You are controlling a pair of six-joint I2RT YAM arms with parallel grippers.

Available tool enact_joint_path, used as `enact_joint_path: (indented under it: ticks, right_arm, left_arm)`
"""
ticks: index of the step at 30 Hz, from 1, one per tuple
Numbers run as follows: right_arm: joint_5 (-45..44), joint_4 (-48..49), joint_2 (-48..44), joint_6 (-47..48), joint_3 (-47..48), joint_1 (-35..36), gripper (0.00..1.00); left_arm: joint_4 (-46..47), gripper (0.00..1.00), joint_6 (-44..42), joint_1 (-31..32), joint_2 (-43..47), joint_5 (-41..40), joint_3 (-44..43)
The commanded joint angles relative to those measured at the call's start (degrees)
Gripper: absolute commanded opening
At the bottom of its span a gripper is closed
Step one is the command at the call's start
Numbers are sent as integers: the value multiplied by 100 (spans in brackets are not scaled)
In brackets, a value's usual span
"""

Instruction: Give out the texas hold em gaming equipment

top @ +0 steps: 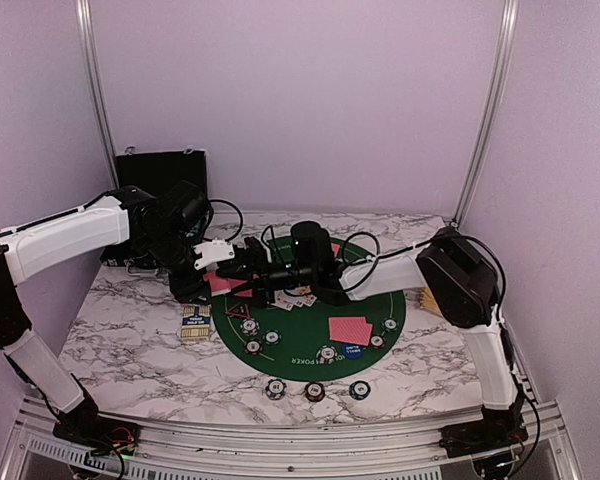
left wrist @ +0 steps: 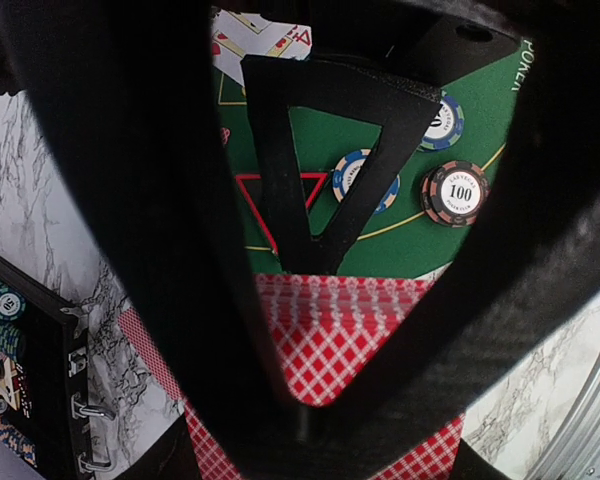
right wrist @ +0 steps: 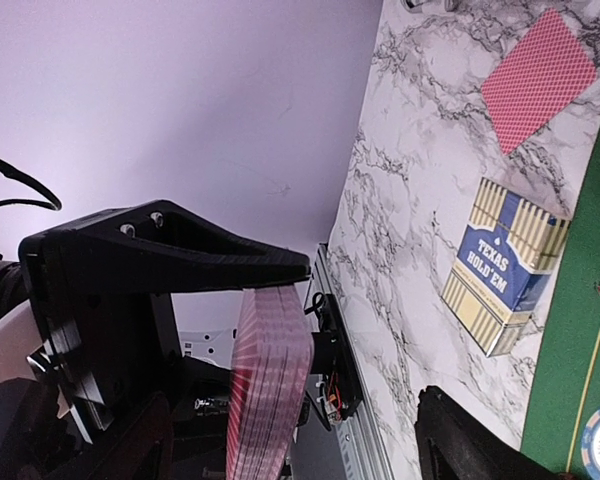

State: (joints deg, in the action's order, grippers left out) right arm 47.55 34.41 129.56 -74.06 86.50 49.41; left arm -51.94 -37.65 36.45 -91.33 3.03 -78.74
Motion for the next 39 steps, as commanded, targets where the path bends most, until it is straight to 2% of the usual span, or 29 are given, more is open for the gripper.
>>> enact_joint_path:
  ticks: [1,11,23,32,39]
  right_arm:
    - [57,382,240,-251,342,92,82]
    - [105,841,785,-763,913,264,80]
    - [141,680,1072,-815,1215,265,76]
    - [69,151,717,-283,649,40,69]
    - [90,210,429,-173,276,-49,53]
  left_arm:
    - [9,0,55,-15,46,127,-132]
    - [9,0,56,-6,37,128,-149]
    - [9,0,39,-6,69,106,-112]
    - [10,0,10,-6,98,82,-90]
    - [9,0,12,-6,89,68,-96]
